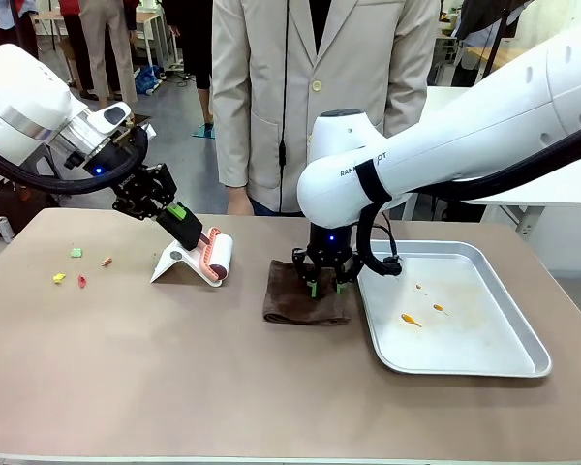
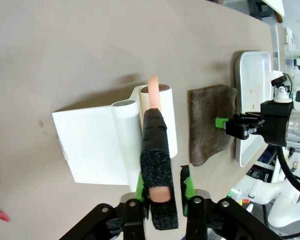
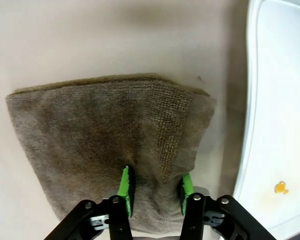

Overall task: Clean the surface of the table.
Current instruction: Hold the Lint Roller with your left hand and the towel with your right hand.

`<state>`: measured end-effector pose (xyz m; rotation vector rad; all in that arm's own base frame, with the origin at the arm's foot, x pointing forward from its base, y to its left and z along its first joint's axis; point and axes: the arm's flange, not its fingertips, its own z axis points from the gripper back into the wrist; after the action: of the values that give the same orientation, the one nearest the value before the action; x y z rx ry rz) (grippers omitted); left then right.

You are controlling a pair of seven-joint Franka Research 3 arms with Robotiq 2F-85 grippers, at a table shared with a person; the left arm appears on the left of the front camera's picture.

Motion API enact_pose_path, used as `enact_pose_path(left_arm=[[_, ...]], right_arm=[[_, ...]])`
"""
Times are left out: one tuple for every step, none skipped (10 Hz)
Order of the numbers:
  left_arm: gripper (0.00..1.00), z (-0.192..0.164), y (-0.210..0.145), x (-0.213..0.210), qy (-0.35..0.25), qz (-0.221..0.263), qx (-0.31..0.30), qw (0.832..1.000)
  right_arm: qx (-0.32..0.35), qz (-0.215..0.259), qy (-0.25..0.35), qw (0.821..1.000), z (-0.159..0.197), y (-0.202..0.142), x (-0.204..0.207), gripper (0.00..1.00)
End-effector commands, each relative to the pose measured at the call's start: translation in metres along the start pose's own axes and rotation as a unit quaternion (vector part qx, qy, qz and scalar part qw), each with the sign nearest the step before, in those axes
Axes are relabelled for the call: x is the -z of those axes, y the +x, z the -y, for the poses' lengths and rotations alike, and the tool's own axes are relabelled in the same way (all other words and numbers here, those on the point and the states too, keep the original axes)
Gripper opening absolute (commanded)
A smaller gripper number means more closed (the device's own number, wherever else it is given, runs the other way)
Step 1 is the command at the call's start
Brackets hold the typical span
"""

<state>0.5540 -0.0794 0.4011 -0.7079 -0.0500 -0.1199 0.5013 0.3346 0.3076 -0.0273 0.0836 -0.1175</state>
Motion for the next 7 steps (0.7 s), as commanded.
enact_pose_path(left_arm=[[0.00,0.0022,-0.0067,0.0010,-0.009,0.024,0.015,1.000],[0.00,0.0024,-0.0073,0.0007,-0.008,0.024,0.018,1.000],[0.00,0.0023,-0.0079,0.0005,-0.003,0.027,0.017,0.999],[0.00,0.0022,-0.0084,0.0002,-0.003,0.027,0.017,0.999],[0.00,0.0026,-0.0091,-0.0001,-0.003,0.026,0.019,0.999],[0.00,0.0029,-0.0098,-0.0002,-0.004,0.025,0.021,0.999],[0.00,0.0033,-0.0104,-0.0004,-0.006,0.024,0.021,0.999]], right_arm=[[0.011,-0.003,-0.018,1.000,-0.0039,0.0038,0.0023,0.00],[0.006,-0.006,-0.017,1.000,-0.0046,0.0033,0.0031,0.00],[0.004,-0.007,-0.017,1.000,-0.0052,0.0032,0.0034,0.00],[0.003,-0.009,-0.017,1.000,-0.0057,0.0033,0.0040,0.00],[0.002,-0.010,-0.017,1.000,-0.0057,0.0031,0.0042,0.00],[0.002,-0.011,-0.017,1.000,-0.0059,0.0030,0.0048,0.00],[0.001,-0.012,-0.016,1.000,-0.0061,0.0030,0.0049,0.00]])
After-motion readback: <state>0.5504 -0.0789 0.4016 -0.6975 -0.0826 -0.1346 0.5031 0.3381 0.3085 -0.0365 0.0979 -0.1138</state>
